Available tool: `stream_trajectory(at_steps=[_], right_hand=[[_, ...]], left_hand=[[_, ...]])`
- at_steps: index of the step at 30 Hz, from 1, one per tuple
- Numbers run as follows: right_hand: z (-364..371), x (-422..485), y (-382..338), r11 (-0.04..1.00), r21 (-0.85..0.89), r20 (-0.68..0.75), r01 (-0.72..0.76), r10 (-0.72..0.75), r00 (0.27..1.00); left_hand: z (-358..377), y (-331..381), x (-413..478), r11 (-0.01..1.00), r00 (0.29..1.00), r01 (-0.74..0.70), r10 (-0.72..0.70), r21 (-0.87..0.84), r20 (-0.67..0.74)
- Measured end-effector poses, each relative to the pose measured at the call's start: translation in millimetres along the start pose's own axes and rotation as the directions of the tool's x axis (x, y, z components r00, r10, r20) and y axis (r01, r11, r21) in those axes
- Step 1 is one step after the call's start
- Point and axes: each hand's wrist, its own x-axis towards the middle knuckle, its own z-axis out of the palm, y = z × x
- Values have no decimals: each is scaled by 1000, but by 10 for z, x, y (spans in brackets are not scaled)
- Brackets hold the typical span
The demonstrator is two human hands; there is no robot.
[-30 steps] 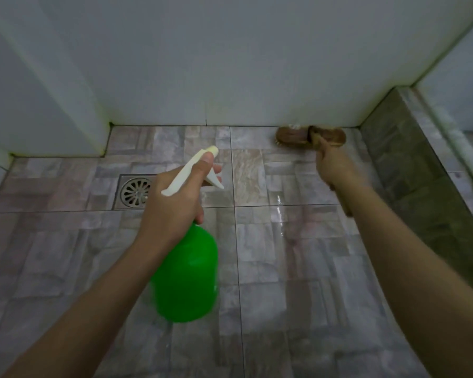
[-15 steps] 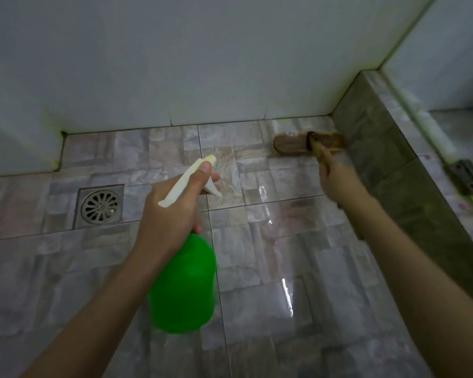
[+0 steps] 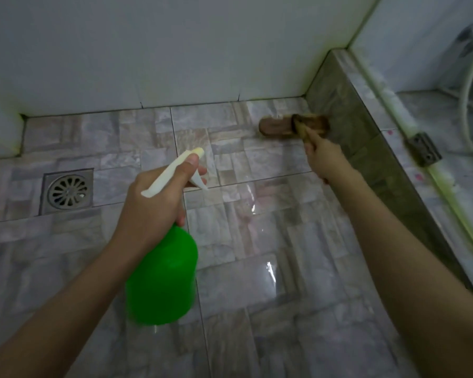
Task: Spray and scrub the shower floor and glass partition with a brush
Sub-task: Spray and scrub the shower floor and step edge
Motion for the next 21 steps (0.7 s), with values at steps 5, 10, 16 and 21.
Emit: stream_trajectory(at_steps=[5,10,16,21], right_hand=[[83,-866,305,999,42,20,-21,20,1000],[132,-1576,536,984,74,-12,-164,165,986],[12,-1279,492,994,58,68,-95,91,994],[132,-2503,443,981,87,177,-175,158,971]], left_hand=[[67,43,-112,1000,999,6,-6,24,32],[120,-5,-235,998,998,17,-21,60,63],[126,-36,-426,997,993,3,-12,83,113],[62,-91,-479,993,988,51,-65,106,138]])
